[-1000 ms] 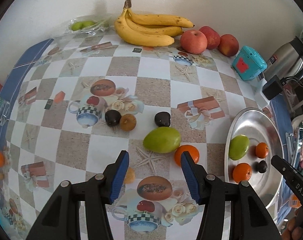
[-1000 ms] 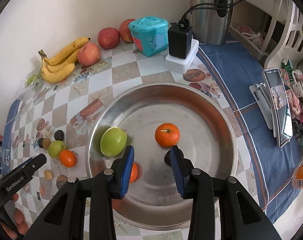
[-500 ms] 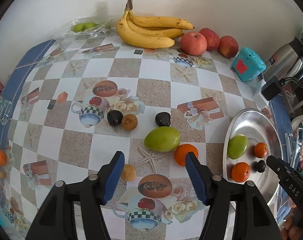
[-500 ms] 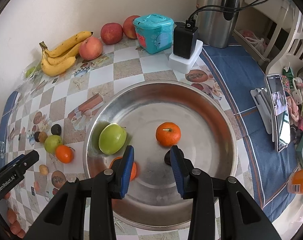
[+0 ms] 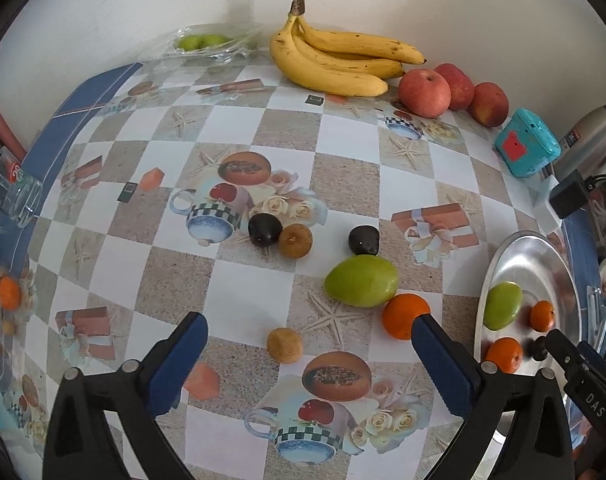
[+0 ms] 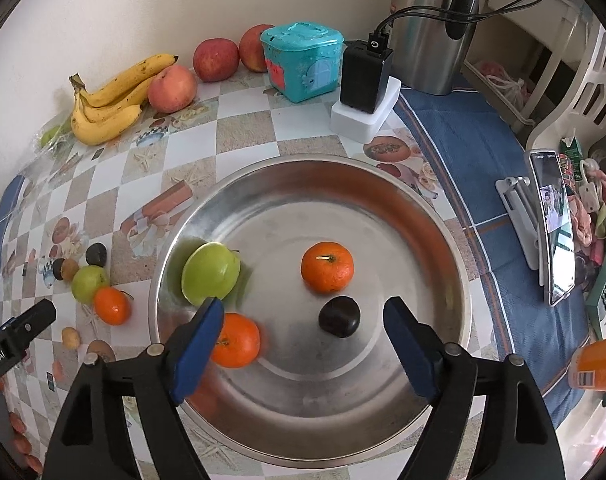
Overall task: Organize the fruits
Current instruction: 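Withdraw both open tools from the bowl, then move the left tool to a small brown kiwi while the right tool approaches an orange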
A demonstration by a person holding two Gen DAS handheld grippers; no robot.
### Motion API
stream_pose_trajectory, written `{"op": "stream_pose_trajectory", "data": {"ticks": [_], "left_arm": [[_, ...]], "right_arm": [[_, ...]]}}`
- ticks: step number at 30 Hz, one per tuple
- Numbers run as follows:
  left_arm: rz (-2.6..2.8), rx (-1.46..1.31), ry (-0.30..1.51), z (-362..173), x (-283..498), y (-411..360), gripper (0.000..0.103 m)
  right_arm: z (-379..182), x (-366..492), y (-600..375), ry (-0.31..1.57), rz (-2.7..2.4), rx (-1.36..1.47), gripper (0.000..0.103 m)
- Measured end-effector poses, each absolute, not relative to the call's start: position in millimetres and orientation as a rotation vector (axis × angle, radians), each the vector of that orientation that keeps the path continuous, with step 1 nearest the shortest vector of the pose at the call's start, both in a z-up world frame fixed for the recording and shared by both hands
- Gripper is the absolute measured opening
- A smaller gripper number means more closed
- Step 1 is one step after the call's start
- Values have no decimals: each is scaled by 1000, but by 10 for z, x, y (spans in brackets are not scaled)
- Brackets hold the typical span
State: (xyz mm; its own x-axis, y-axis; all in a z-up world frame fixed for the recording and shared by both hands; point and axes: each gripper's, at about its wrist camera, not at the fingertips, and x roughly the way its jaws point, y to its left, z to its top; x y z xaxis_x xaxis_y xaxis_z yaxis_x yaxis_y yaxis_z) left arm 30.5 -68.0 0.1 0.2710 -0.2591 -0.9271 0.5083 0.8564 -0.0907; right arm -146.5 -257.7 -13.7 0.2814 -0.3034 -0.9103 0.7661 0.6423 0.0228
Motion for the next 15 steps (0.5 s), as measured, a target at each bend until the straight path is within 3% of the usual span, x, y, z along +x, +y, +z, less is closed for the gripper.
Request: {"op": "stream_pose_trajectory", "data": {"ticks": [5,15], "left_arm": [[-521,235,1194,17,320,-671,103],[-528,210,1184,114,408,-589,103]], "right_arm": [[-136,-1440,-2544,1060,-749,489,94],[-117,-1406,-2499,1057,-750,458,94]]}}
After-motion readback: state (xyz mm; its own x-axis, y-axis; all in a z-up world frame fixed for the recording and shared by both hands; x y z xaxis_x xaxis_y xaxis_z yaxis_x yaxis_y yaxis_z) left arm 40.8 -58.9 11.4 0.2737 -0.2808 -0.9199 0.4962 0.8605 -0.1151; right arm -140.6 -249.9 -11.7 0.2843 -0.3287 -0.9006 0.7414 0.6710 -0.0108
